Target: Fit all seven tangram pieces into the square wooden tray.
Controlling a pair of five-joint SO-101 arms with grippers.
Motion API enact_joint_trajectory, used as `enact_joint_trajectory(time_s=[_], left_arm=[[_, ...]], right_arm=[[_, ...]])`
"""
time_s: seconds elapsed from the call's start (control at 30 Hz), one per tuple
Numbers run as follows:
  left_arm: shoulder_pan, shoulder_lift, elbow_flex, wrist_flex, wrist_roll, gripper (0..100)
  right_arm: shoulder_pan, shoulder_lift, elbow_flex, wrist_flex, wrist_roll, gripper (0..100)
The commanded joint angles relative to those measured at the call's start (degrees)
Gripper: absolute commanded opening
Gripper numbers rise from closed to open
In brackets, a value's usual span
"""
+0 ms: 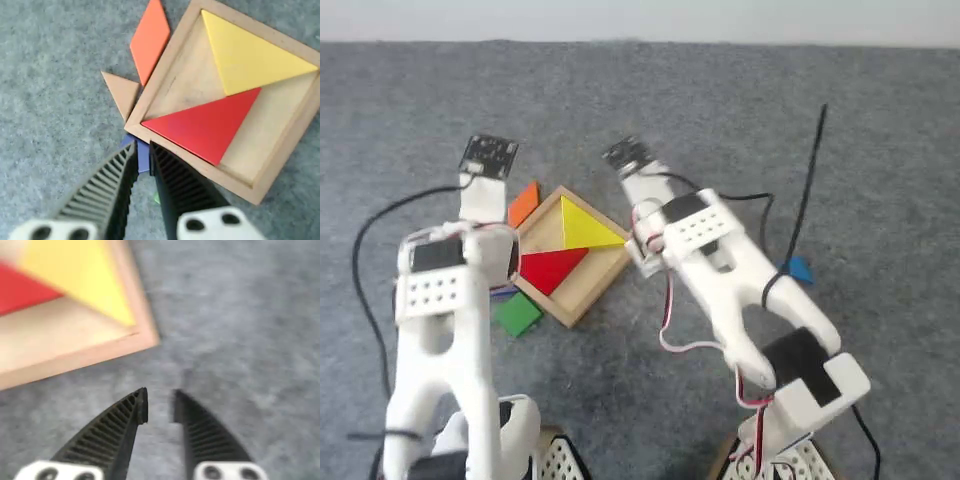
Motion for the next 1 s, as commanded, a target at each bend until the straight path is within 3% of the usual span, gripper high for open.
enact_joint_trajectory(time_s=[0.0,0.13,0.33,0.5,0.8,0.87,0.97], left_arm=[[-1.3,-6.0,9.9,-11.4,4.1,4],[-3.3,-6.7,17.5,-21.3,4.0,4],[-3.0,-6.7,17.9,-21.3,4.0,4],[-3.0,-6.7,18.0,-21.4,4.0,4],[-3.3,-6.7,18.0,-21.3,4.0,4],[-3.3,-6.7,18.0,-21.3,4.0,4],[-3.3,-6.7,18.0,-21.3,4.0,4]], right_arm=[[-3.6,-1.4,-1.0,-4.1,0.0,31.8],[-4.5,5.5,-5.0,-8.7,-0.1,29.3],[-6.5,10.2,-8.4,-9.1,-0.8,23.9],[-6.7,10.4,-10.6,-8.5,-7.1,21.7],[-5.0,17.7,-15.3,-9.5,-6.9,21.2],[-4.6,18.7,-18.5,-5.1,-4.4,21.0],[-4.0,19.5,-20.6,-1.5,8.3,15.1]])
